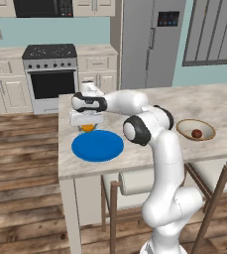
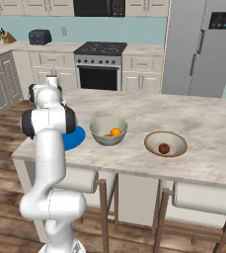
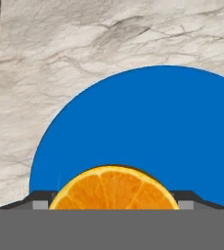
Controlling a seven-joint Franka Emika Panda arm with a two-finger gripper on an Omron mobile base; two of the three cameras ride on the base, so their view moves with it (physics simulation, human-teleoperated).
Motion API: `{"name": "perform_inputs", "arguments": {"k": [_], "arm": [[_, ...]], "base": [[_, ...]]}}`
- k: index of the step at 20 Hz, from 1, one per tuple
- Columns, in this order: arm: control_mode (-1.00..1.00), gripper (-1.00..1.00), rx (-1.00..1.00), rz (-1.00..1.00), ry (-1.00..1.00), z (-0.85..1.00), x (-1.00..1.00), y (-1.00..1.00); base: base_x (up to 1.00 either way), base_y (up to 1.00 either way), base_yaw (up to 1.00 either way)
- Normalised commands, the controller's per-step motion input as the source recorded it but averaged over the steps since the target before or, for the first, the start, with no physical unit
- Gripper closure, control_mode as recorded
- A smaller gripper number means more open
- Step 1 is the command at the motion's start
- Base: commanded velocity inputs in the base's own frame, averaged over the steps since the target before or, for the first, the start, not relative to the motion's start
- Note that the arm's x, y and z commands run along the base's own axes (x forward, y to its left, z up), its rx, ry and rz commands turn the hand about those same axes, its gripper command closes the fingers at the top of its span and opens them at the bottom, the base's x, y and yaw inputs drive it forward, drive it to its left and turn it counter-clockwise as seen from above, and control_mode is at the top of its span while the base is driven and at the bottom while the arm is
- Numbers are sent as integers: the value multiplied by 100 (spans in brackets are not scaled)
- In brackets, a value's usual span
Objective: Take the fruits from the plate on the dining counter and place two fruits in each bowl.
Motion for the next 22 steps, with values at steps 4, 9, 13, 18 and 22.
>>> {"name": "perform_inputs", "arguments": {"k": [4,9,13,18,22], "arm": [[-100,100,-3,0,0,83,-41,-56],[-100,100,-2,0,0,72,-59,-77],[-100,100,0,0,-1,52,-71,-100],[-100,100,-1,0,-1,30,-94,-100],[-100,100,-1,0,0,33,-86,-100]], "base": [[0,0,0],[0,0,0],[0,0,0],[0,0,0],[0,0,0]]}}
